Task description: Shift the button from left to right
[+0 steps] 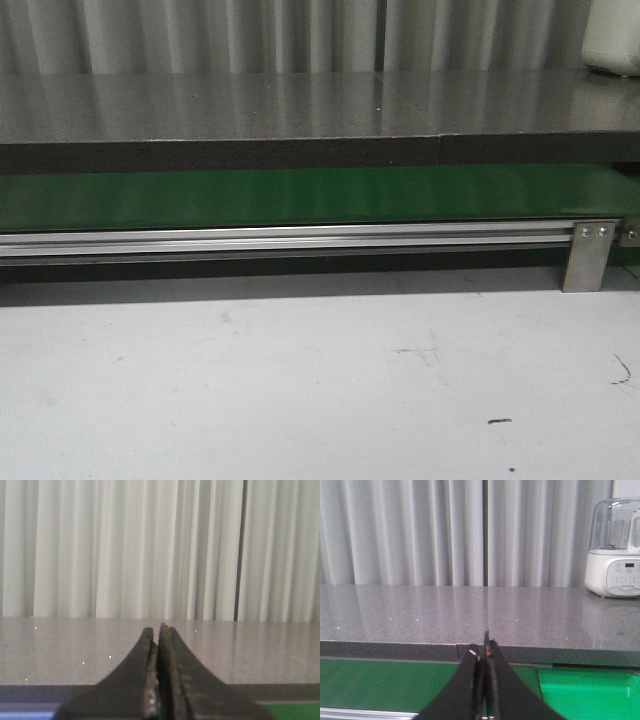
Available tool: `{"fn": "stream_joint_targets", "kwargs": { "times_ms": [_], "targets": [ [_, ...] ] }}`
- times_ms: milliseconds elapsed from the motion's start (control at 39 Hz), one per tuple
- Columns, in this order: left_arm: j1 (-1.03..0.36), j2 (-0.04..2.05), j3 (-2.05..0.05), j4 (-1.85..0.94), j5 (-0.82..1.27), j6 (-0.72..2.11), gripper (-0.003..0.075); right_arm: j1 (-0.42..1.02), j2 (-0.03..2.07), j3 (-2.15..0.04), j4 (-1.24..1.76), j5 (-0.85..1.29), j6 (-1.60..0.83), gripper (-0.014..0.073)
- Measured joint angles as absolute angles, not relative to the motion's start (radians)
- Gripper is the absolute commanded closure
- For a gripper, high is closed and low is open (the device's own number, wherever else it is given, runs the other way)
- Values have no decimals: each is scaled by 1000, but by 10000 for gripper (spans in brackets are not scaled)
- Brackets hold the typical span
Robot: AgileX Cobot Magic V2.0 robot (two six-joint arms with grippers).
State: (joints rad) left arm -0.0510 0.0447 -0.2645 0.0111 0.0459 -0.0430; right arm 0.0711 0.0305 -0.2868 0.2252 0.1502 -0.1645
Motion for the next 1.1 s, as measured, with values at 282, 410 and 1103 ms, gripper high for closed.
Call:
{"fn": "stream_joint_targets", "kwargs": {
  "times_ms": [282, 410, 1103],
  "targets": [
    [-51, 298, -397, 11, 322, -37, 741, 71, 298, -485, 225, 388, -165, 661],
    [-51, 300, -397, 11, 322, -37, 738, 71, 305, -485, 225, 395, -165, 661],
    [-51, 300, -397, 11, 324, -37, 89, 71, 305, -485, 225, 396, -165, -50]
  ]
}}
